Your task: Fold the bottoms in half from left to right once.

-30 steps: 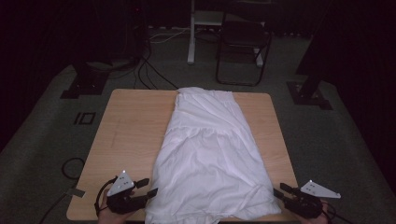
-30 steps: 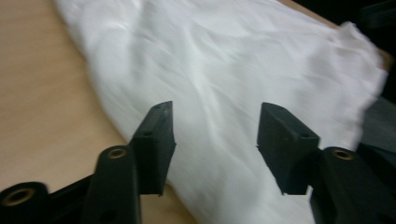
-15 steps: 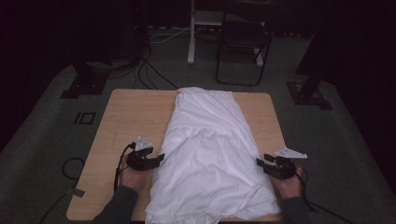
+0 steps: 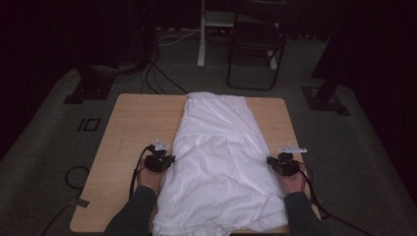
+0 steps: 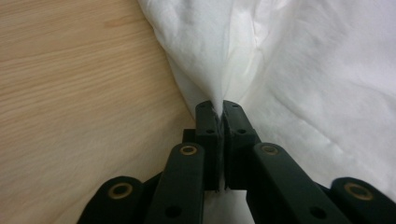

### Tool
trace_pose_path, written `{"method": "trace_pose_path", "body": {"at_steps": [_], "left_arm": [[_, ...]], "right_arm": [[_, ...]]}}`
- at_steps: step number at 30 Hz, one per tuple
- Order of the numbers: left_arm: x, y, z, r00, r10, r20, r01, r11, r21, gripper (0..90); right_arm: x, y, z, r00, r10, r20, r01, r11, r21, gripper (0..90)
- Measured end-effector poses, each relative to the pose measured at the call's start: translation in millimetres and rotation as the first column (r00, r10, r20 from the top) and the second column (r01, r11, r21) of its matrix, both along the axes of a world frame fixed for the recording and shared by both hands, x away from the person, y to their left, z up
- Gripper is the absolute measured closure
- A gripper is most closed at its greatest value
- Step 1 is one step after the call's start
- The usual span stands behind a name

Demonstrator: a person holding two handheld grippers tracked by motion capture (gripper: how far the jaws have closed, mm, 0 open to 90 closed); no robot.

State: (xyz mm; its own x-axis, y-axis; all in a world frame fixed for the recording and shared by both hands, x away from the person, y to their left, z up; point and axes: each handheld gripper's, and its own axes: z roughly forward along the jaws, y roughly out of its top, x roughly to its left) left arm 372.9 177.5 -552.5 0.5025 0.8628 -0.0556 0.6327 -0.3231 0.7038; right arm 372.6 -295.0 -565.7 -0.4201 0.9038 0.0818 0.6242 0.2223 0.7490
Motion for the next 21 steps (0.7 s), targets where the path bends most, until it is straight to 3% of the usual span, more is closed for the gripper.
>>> {"method": "trace_pose_path", "body": {"at_steps": [7, 8, 9, 10, 12, 17, 19, 21], "left_arm": [[-38.3, 27.4, -0.7, 0.9998, -0.014, 0.016, 0.014, 0.9998, 0.014, 88.1], [-38.3, 27.4, -0.7, 0.9998, -0.014, 0.016, 0.014, 0.9998, 0.014, 88.1], [-53.4, 34.1, -0.6, 0.9997, -0.022, 0.013, 0.021, 0.9997, 0.008, 88.1], [-60.9, 35.8, -0.5, 0.9997, -0.024, 0.01, 0.024, 0.9997, 0.005, 88.1], [-75.7, 38.4, -0.8, 0.9994, -0.035, 0.002, 0.035, 0.9994, 0.003, 88.1], [-111.6, 39.3, -2.5, 0.9961, -0.081, -0.033, 0.081, 0.9967, 0.001, 88.0], [-120.2, 40.0, -1.4, 0.994, -0.103, -0.037, 0.103, 0.9947, 0.008, 87.2], [-119.6, 41.6, 1.5, 0.9957, -0.093, -0.009, 0.093, 0.9957, 0.008, 77.7]], "right_arm": [[-27.9, 0.7, -0.4, 0.9997, 0.022, -0.004, -0.022, 1.0, -0.012, 88.8], [-27.9, 0.7, -0.4, 0.9997, 0.022, -0.004, -0.022, 1.0, -0.012, 88.8], [-35.0, 1.6, -0.6, 0.9995, 0.031, -0.007, -0.031, 0.999, -0.01, 88.8], [-53.2, 3.6, -1.3, 0.9986, 0.051, -0.013, -0.051, 0.999, -0.004, 88.8], [-70.4, 4.6, -1.6, 0.9977, 0.066, -0.018, -0.066, 0.998, -0.003, 88.8], [-104.3, 2.4, -0.9, 0.9946, 0.094, -0.046, -0.094, 0.996, -0.008, 88.7], [-112.7, -0.6, 0.0, 0.9927, 0.1, -0.068, -0.1, 0.995, 0.002, 88.5], [-114.5, -3.7, 1.8, 0.9889, 0.114, -0.096, -0.111, 0.993, 0.036, 82.0]]}}
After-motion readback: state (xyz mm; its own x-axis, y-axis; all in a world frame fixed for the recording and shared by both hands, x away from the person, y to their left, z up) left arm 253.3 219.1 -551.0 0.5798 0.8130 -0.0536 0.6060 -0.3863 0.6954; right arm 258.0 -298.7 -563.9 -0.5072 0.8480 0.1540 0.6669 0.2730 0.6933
